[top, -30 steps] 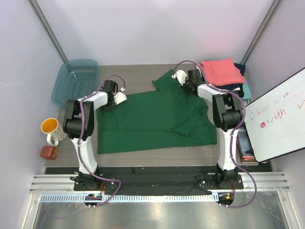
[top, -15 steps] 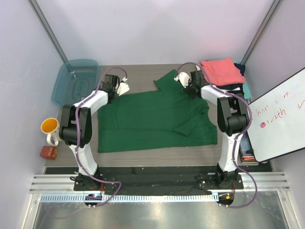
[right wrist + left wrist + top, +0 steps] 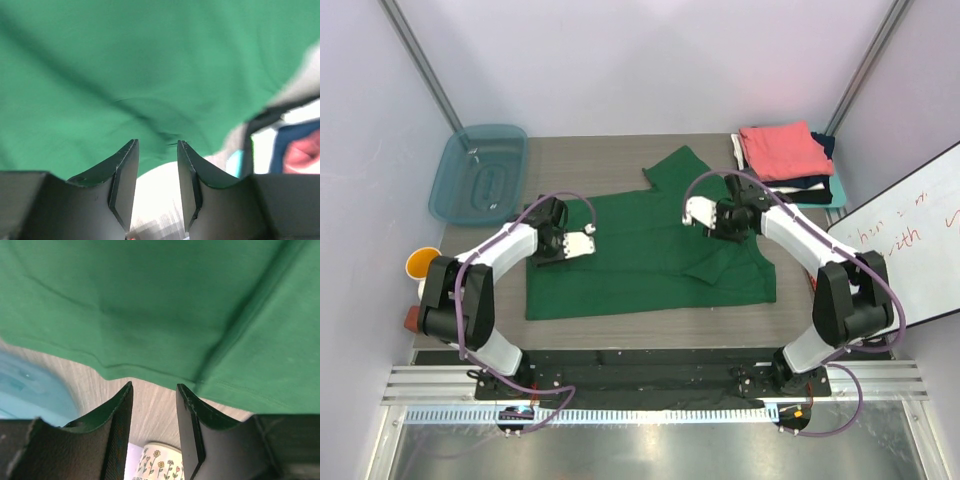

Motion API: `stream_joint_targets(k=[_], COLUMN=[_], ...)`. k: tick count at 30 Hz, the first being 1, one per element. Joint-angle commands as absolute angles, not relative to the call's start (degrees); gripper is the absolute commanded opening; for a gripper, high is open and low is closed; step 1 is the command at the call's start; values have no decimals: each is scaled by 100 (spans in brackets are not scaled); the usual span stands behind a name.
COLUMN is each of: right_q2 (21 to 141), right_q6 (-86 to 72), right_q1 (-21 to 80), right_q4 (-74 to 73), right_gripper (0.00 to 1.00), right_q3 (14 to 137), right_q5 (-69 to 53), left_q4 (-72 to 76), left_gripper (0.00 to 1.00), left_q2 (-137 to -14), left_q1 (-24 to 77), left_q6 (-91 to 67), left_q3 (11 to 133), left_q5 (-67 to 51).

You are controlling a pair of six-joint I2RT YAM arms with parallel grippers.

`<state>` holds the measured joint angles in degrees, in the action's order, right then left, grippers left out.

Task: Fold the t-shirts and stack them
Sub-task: Fold the flattened tshirt in 1/3 of the way

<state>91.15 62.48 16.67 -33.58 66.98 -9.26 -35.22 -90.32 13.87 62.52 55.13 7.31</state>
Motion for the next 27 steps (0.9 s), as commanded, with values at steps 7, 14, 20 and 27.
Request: stream_joint_targets(k=[7, 14, 20, 27], right_q2=[8016, 8059, 8349, 8824], right_q6=[7875, 7656, 7331, 7137], right_q1=[2276, 2873, 3120, 3173], right_q4=[-4552, -4597, -4412, -4009], right_gripper=[51, 56, 56, 57], right_q3=[5652, 5590, 5695, 5687], right_q5=[-1230, -1301, -1415, -1363], left_q4=[-3691, -3937, -4359, -4561], left_gripper=[41, 41, 41, 41], left_q2=[-9158, -9281, -9369, -9317], left_q1=[1389, 1389, 1397, 1389], left_q6=[6557, 6662, 6767, 6917], left_q3=[5809, 5845, 5933, 5871], left_q5=[589, 571, 536, 554])
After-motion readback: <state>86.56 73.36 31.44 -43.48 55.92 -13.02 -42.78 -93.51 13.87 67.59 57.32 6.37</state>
